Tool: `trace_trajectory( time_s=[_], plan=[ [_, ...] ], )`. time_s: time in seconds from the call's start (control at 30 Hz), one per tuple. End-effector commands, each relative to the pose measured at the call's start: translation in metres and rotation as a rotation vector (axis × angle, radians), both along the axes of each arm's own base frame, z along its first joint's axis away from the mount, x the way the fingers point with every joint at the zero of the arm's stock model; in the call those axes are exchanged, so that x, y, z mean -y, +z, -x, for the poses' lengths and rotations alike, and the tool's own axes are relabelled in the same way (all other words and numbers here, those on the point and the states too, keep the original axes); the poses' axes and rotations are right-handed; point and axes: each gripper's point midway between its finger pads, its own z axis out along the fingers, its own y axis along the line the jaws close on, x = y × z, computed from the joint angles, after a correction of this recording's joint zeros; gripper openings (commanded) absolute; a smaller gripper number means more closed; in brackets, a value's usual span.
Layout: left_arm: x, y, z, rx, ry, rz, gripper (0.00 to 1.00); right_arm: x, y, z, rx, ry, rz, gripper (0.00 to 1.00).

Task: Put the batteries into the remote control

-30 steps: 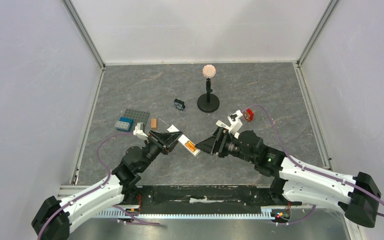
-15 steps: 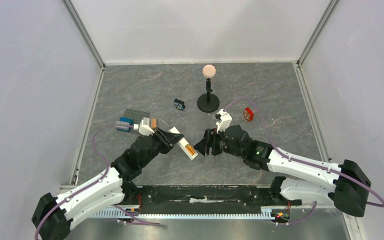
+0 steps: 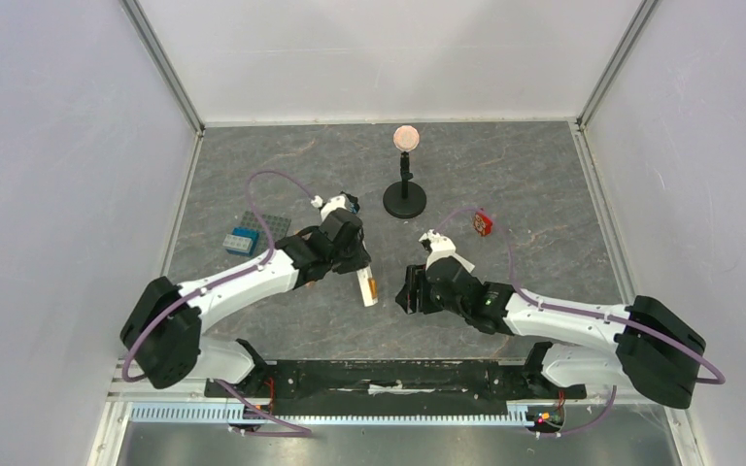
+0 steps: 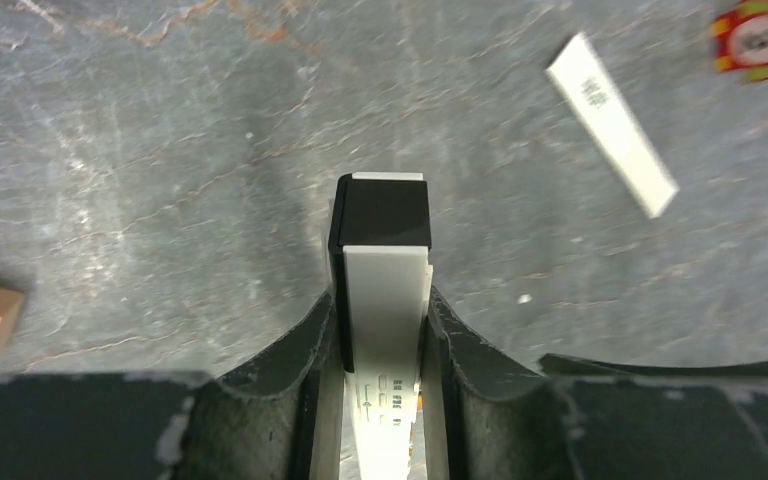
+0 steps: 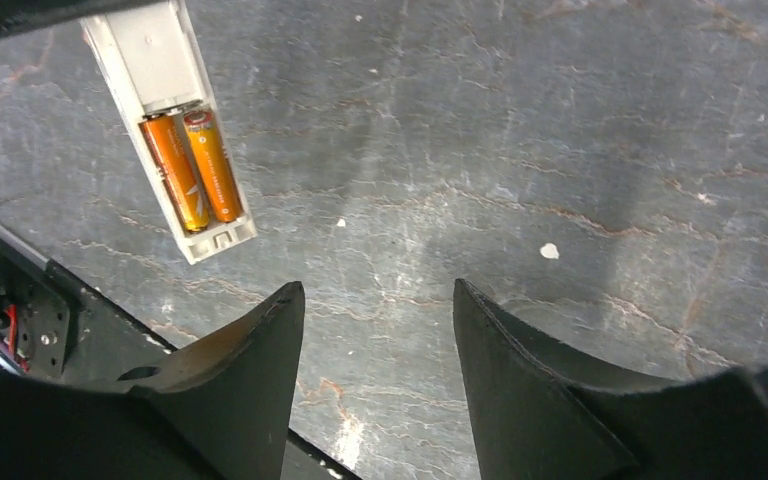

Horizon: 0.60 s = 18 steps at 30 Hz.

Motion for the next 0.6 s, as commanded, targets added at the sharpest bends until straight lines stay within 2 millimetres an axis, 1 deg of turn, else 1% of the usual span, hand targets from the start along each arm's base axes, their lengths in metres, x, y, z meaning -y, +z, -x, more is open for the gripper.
trace_trajectory(
  time_s=[0.0, 0.2, 0.33, 0.43, 0.57],
  plan=[
    [-0.005, -0.008, 0.001, -0.018, -0.092, -0.151, 0.02, 0.002, -0.003, -0.008, 0.015, -0.051, -0.013, 0.58],
    [0.002, -0.020, 0.001, -0.041, -0.127, -0.225, 0.02, -0.007, -0.009, -0.005, 0.002, -0.024, -0.051, 0.57],
    [0.015, -0.022, 0.001, -0.036, -0.170, -0.319, 0.02, -0.012, -0.013, -0.003, -0.018, -0.025, -0.086, 0.55],
    [0.015, -0.026, -0.002, -0.022, -0.173, -0.452, 0.02, -0.008, -0.021, -0.003, -0.041, -0.067, -0.092, 0.54],
    [0.014, -0.032, -0.002, -0.014, -0.157, -0.513, 0.02, 0.002, -0.029, -0.002, -0.061, -0.123, -0.094, 0.53]
  ],
)
